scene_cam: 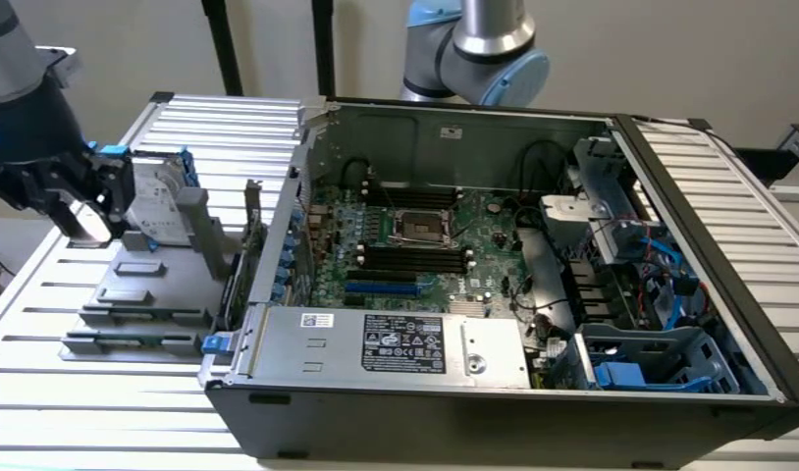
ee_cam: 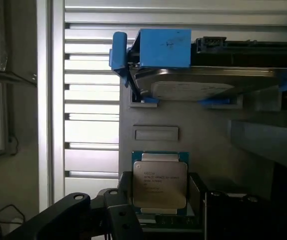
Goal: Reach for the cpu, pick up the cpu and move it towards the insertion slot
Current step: 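Pick up the cpu and move it towards the insertion slot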
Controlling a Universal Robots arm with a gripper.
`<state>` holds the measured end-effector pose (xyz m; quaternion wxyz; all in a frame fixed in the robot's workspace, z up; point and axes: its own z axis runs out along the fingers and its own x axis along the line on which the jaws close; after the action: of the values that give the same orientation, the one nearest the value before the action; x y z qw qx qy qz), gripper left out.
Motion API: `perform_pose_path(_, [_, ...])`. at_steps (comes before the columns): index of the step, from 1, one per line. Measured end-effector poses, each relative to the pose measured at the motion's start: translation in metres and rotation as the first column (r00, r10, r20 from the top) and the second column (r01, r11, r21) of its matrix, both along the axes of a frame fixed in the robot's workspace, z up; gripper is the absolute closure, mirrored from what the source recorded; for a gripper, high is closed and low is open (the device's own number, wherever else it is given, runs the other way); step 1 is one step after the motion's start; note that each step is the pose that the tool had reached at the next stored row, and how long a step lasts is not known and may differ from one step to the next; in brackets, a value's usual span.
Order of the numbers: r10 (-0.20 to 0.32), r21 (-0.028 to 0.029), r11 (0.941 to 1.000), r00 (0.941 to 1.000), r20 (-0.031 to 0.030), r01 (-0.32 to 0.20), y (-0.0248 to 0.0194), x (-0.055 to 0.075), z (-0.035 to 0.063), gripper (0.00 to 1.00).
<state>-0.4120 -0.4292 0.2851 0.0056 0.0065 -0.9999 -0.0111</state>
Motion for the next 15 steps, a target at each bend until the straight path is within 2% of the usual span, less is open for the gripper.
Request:
perform_pose_path(4, [0.001,0.0020,1.0000,1.0000,0.0001,-0.001,-0.0006,0.010,0.0182,0.45])
perform_pose_path(15, [0.006,0.0242,0.9997,1.0000,-0.0016,-0.006,-0.0018,0.059,0.0666,0.45])
